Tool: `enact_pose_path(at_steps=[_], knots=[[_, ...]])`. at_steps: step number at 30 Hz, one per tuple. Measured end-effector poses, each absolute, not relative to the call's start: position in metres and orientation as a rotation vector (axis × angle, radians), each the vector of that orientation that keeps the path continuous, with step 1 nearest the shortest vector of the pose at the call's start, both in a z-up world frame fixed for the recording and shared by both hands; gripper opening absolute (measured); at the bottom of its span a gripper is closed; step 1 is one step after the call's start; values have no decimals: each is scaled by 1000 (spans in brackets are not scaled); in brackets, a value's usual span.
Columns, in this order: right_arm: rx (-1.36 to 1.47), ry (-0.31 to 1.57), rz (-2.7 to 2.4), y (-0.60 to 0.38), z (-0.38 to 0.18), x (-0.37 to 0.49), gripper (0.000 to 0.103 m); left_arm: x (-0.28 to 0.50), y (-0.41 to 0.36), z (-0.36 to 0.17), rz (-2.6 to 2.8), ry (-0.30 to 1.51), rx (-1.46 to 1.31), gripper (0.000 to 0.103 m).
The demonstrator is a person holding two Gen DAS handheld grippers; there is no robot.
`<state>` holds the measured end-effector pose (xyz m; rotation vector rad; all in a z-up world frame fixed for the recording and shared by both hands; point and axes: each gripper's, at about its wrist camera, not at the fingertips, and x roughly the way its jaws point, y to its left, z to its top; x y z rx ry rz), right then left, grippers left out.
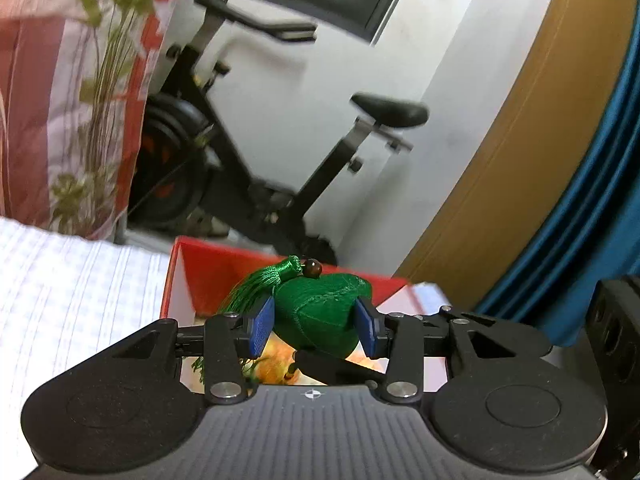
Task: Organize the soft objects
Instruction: 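Lift the green pouch with both grippers and carry it over the box, then open both grippers to drop the pouch into the box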
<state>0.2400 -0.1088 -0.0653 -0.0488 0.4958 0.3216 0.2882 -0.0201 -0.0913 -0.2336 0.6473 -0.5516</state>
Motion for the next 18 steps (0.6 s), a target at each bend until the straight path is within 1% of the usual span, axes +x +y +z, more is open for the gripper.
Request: enact_pose_path(at_steps=[7,15,18], knots=[[-13,612,315,-107,-105,260,45,305,-19,-116,-532,728,-221,45],[16,666,256,-112,-118,272,45,313,-21,-122,-489,732,-168,45],[2,676,219,-116,-120,270,46,310,-20,-119,-469,716,-132,48]])
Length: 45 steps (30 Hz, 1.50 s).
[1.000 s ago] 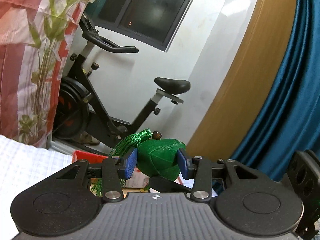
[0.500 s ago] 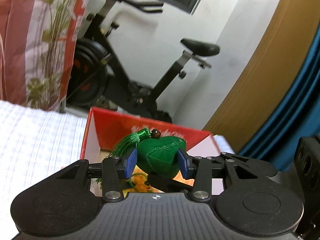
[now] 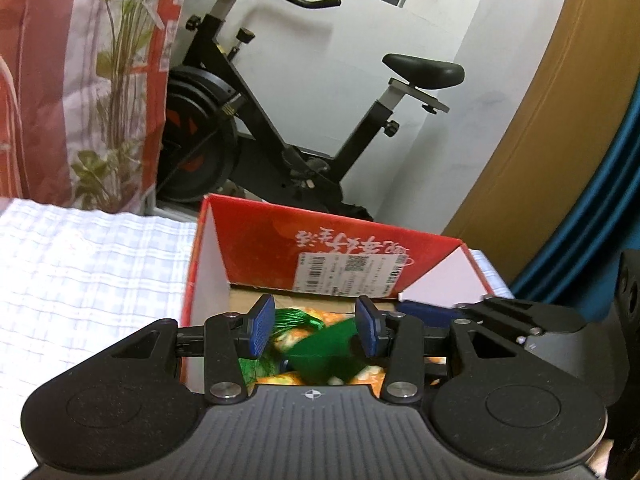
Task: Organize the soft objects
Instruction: 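Open both grippers to drop the pouch into the box, then move both grippers down to the pink knit towel beside the box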
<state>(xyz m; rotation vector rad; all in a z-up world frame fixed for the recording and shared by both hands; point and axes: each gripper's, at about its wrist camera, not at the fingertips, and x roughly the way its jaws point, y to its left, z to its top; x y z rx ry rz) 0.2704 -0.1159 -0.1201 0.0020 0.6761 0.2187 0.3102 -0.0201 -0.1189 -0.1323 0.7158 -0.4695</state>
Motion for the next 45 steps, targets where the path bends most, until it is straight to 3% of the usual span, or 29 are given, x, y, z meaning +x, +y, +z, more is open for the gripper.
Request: enact_pose_path(at_steps=[3,6,8,11,14,27,34,45], knots=[[-10,683,167,-123,-120,265,59,304,-19,-115,-443,698,-90,54],[5,666,151,-134,-116,257,72,293,-17,-108,-403,661,-38,75],[10,649,131,-140,-112,248,89,287,-13,-102,-384,632,-19,89],[11,612,100,-147,-103,235,103,275,-7,-92,-362,601,-1,98],[23,587,81,-154,-96,222,103,264,-4,-84,-317,595,45,103],[109,464,9,-173,-75,154,103,200,19,-68,-262,552,110,103],[112,419,20,-172,-79,108,103,164,26,-86,-276,589,88,103],[114,494,60,-151,-120,53,103,123,31,-146,-339,731,52,102]])
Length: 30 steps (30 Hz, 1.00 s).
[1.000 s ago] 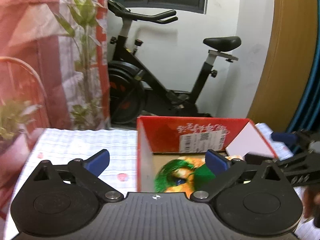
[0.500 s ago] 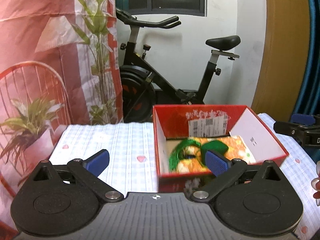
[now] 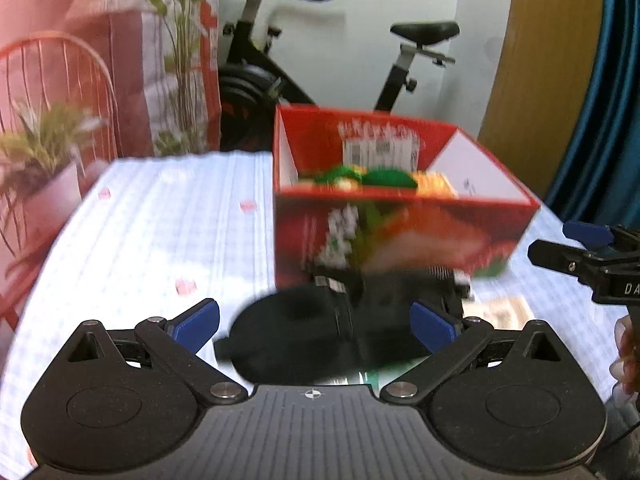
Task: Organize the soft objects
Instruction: 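Move both grippers down to the pink knit towel beside the box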
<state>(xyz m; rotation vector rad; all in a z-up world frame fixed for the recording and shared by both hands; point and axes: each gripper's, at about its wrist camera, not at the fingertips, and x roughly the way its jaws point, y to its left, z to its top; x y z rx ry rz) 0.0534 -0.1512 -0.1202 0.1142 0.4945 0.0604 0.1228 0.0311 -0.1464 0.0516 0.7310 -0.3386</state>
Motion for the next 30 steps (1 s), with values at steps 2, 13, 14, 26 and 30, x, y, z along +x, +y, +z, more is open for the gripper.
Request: enact_pose_path(at_steps=[2,13,14,26,30], knots=[[114,542,50,-145,-132,45,103,119,31,-159,-348,754,52,100],[108,759,53,-129,-178,2,102,109,36,-207,-364,858,31,87],[112,774,58,-129,-179,0,102,108,37,-209,-366,863,27,86],[145,963,91,-129,-212,5,66,105,40,-230,-397,921,-47,73],[121,960,91,-125,-218,8,64,106,40,-234,-407,918,-78,67]])
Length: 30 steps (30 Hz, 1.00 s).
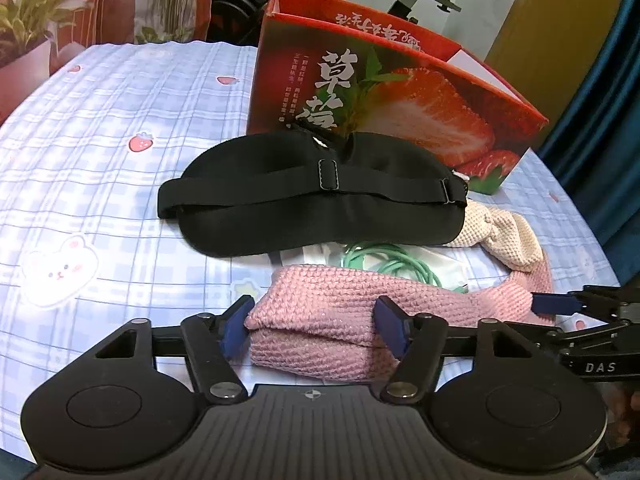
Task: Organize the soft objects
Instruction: 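Move both grippers down to the pink knit towel beside the box, then close both grippers on the pink knit towel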
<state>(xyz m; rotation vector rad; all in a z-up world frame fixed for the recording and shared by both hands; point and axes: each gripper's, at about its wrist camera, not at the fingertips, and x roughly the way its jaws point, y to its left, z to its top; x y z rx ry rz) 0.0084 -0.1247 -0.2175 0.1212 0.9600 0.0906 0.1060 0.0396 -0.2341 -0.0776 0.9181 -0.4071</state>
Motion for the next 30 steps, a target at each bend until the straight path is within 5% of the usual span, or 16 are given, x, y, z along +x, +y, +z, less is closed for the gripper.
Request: enact_pose_path(at_steps=[8,30], knots=[[172,946,104,-131,-218,27,50,114,33,-234,-386,900,-62,63],[320,838,102,-145,-222,26,52,108,41,-236,-380,901,-122,62]])
